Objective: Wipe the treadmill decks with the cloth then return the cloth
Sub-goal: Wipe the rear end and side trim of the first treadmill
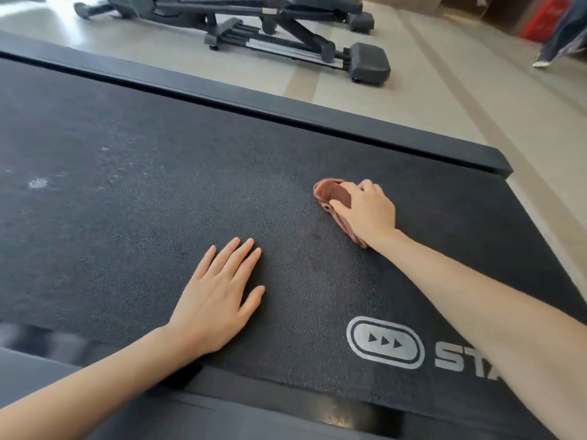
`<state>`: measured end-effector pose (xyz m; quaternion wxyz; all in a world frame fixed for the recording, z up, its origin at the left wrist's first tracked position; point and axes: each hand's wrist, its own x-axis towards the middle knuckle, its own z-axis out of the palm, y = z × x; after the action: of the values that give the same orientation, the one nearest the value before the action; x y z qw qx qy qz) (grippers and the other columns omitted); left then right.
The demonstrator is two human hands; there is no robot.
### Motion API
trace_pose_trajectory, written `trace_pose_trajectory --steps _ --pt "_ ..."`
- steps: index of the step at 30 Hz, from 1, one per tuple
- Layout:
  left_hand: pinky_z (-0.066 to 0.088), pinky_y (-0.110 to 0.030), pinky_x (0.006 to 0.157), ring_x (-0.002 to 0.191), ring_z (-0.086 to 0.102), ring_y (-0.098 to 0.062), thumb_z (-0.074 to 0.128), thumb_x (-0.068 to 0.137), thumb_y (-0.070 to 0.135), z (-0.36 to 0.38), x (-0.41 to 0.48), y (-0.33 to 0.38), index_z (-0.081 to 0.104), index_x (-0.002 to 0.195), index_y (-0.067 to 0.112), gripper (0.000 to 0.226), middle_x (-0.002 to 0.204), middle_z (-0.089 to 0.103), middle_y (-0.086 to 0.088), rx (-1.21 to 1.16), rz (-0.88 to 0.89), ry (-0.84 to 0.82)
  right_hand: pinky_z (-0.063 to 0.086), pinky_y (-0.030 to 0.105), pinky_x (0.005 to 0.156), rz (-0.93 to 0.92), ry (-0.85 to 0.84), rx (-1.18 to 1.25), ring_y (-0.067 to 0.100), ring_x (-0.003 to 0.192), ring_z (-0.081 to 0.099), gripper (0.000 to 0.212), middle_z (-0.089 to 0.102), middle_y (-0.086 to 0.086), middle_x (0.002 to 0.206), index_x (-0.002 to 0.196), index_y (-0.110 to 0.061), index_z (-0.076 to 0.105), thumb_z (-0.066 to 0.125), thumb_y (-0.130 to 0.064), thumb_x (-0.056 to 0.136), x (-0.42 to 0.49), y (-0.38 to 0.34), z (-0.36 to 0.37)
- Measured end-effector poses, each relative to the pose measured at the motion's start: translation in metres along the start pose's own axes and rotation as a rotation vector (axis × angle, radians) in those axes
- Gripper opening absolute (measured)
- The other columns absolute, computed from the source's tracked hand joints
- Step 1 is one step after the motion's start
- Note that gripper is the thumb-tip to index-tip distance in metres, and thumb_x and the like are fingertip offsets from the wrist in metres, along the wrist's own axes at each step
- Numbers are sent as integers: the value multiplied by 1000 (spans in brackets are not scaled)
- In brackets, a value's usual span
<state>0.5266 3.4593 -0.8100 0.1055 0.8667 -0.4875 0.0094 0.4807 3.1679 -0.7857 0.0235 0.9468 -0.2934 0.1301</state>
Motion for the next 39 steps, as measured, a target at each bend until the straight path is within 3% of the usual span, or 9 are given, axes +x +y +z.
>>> trace_pose_trajectory --steps 3,11,14,19,21,28,34,36,39 --pt "3 -37 117 144 12 -18 8 86 54 0 0 0 30 146 17 74 154 23 2 -17 6 -1 42 36 82 -46 15 32 25 107 47 44 52 8 113 126 -22 53 48 -49 92 -14 -25 0" --pt "10 -42 117 144 17 -22 12 86 53 4 1 -1 34 144 14 74 153 27 -3 -14 19 -6 47 30 70 -766 72 181 20 80 56 41 61 5 95 113 -19 66 57 -47 85 -123 -17 -27" --pt "8 -41 117 144 15 -21 9 85 54 4 2 -2 32 145 15 75 154 25 -2 -6 18 -14 50 32 69 -691 64 103 23 80 58 42 62 5 94 113 -20 67 56 -48 84 -96 5 -26" --pt "3 -39 118 145 9 -19 2 83 55 5 1 -3 25 147 16 79 156 19 0 23 11 -21 43 36 79 35 50 22 30 106 50 46 54 11 111 127 -26 54 51 -51 89 -30 33 -6" --pt "2 -39 118 145 6 -18 -2 82 55 5 2 -2 22 148 18 80 157 16 0 38 12 -26 42 37 79 141 69 -5 32 107 48 46 53 13 112 126 -20 54 49 -49 90 -20 23 1" --pt "4 -40 117 145 10 -20 1 81 55 4 2 -2 27 147 15 81 156 19 -2 20 16 -23 47 35 77 -385 71 203 24 91 53 43 55 6 98 115 -21 62 57 -49 83 -110 -44 -24" --pt "7 -43 118 144 13 -22 6 83 55 4 1 -3 30 146 13 79 155 23 -4 17 26 -17 45 30 71 -875 -1 192 21 79 56 38 62 9 96 112 -19 69 60 -43 84 -156 -2 -42" --pt "8 -44 117 144 15 -23 7 83 54 3 1 -2 31 145 12 78 154 25 -5 14 27 -19 48 30 70 -851 -13 134 23 77 57 38 63 9 93 111 -18 69 60 -42 83 -137 18 -41" --pt "7 -43 117 144 13 -23 4 82 55 3 2 -2 29 146 13 80 155 22 -4 29 27 -28 51 37 74 -478 29 107 26 88 57 43 60 7 98 117 -21 64 59 -46 83 -102 39 -35"
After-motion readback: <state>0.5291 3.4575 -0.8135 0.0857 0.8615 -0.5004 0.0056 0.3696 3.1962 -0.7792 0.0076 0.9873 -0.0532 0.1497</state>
